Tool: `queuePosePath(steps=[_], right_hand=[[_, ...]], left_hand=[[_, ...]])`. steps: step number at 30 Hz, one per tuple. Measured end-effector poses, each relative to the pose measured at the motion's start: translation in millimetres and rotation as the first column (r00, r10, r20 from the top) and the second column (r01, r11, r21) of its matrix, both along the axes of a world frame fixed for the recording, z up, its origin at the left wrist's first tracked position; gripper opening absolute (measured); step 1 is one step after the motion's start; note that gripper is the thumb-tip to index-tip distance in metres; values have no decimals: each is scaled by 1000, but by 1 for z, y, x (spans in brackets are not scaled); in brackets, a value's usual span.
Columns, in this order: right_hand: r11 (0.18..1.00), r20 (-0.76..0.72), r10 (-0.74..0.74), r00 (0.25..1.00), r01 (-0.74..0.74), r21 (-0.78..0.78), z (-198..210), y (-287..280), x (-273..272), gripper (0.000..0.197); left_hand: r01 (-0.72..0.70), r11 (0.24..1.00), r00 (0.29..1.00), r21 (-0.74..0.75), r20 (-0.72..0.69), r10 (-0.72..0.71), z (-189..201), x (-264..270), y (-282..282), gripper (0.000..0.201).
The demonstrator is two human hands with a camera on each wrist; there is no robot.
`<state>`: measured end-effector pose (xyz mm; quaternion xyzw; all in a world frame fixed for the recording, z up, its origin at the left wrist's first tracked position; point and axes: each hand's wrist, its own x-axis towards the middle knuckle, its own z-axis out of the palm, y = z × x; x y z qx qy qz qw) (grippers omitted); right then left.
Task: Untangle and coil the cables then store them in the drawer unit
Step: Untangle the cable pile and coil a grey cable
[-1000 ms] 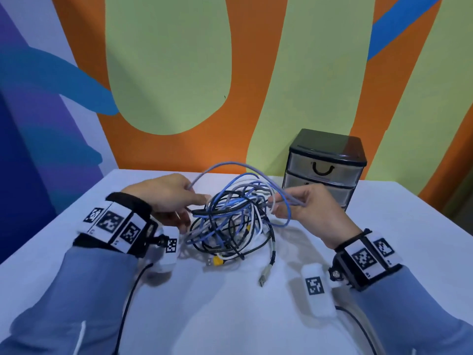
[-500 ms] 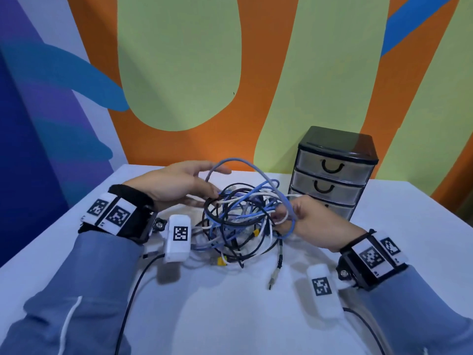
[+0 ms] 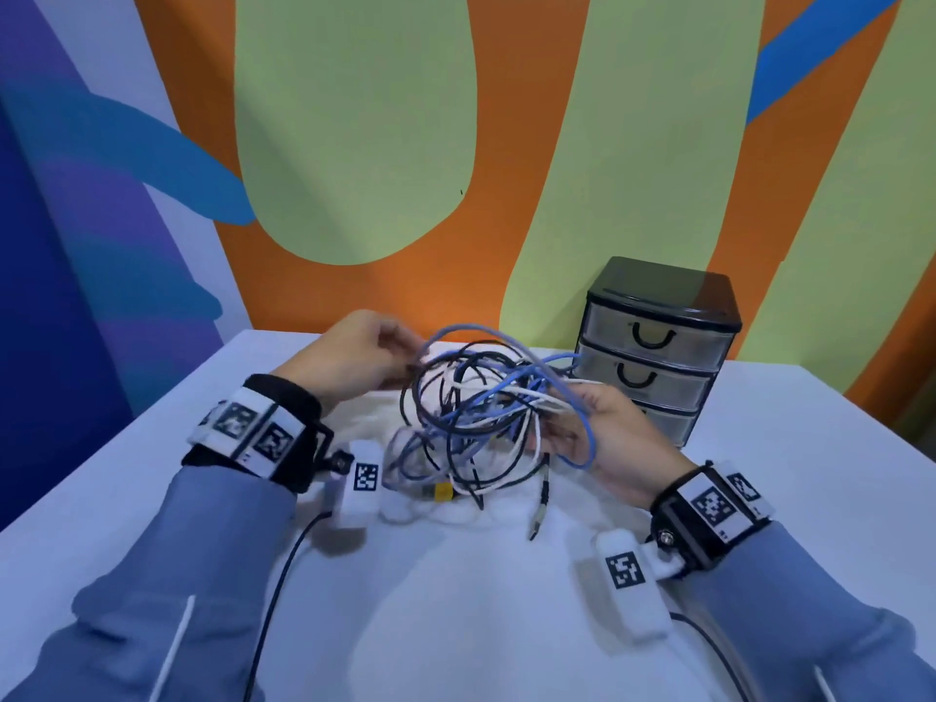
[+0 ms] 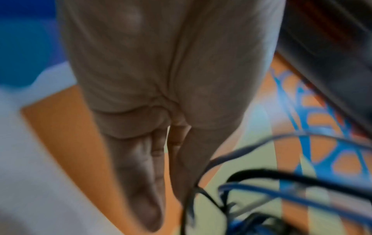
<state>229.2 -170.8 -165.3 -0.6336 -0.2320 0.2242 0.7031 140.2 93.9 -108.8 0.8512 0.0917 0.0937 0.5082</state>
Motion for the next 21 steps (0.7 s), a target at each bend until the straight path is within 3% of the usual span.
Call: queuePosePath(steps=[1, 2, 3, 6, 11, 13, 14, 17, 19, 21], right_hand=[[1000, 16, 0, 1000, 1, -15, 0, 0, 0, 24], [1000, 28, -5, 1000, 6, -30, 0, 1, 0, 25], [999, 39, -6, 999, 7, -34, 1, 0, 0, 26], [1000, 40, 14, 999, -13, -7, 4, 0, -4, 23], [1000, 49, -3, 999, 4, -16, 4, -1, -2, 27], [999, 85, 1, 996, 2, -40, 5, -2, 0, 30], [998, 111, -4, 994, 10, -56, 7, -3, 0, 33], [982, 234, -5, 972, 49, -184, 14, -9, -3, 42], [952, 373, 10, 928, 105, -287, 17, -13, -5, 47], [937, 488, -88, 868, 239, -256, 23, -15, -6, 50]], left_hand=[[-18, 958, 995, 286, -90, 45, -2, -1, 3, 20], [34, 884, 976, 467, -206, 71, -3, -2, 6, 24], [116, 834, 941, 539, -328, 81, -4, -4, 6, 27], [269, 839, 844, 473, -535, 31, -6, -8, 2, 23], [388, 717, 817, 578, -577, 23, -3, -8, -13, 19], [313, 733, 859, 604, -509, 52, -1, -9, -13, 22], [237, 779, 891, 580, -449, 63, 0, -9, -11, 25], [-32, 938, 979, 346, -177, 99, 4, -6, -2, 20], [-157, 930, 987, 333, 32, 155, 9, -4, 3, 21], [-282, 899, 950, 336, 227, 214, 13, -3, 3, 18]])
